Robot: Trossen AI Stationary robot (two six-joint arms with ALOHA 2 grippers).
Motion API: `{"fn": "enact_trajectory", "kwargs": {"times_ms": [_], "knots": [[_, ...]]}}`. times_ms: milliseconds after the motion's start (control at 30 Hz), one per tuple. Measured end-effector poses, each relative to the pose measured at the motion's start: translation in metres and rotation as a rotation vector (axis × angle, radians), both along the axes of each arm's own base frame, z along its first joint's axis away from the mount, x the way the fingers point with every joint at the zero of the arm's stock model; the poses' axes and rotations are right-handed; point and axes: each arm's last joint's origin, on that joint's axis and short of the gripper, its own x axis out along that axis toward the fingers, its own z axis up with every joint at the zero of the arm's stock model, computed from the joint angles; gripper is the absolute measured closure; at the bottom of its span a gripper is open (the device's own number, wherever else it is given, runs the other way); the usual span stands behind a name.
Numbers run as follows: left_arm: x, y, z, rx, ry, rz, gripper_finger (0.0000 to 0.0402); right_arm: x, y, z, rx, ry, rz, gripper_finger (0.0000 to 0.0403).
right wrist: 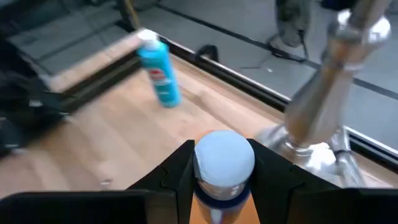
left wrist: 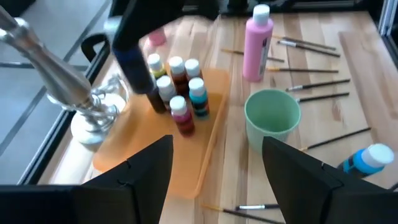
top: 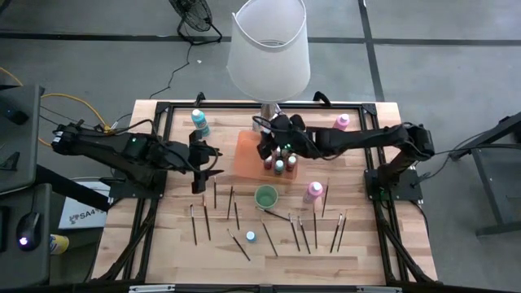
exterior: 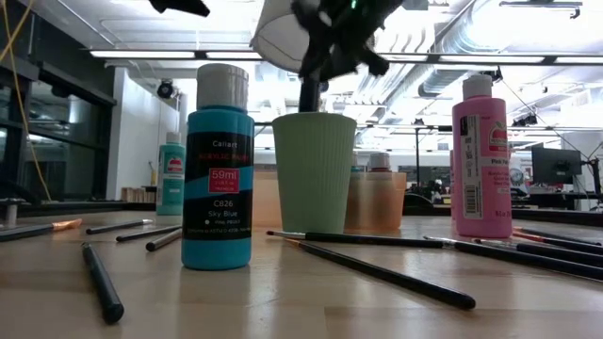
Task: Pick & Place Paint Supplies
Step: Put the small dark blue paint bottle into the orange bin
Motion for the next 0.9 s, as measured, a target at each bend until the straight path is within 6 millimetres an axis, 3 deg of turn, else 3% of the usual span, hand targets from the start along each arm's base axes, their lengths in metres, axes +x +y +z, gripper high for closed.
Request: {"fn": "enact_trajectory", "kwargs": {"times_ms": [167,367,900], "knots": [[-0.002,0.0,-0.001,0.001,0.017,0.001,0.0165,0.013,-0.01,-0.034,0.063,0.076,-0.047,0.0288],[-0.003,0.001,-0.002,0.004,0.035,0.001,0.0165,0.024,-0.014,-0.064,0.12,0.052,-0.209,0.0286],[-0.004,0.001,-0.003,0.002,0.043,-0.001,0.0165,0.029,-0.03,-0.098,0.161,0.075,-0.365,0.0281]]}}
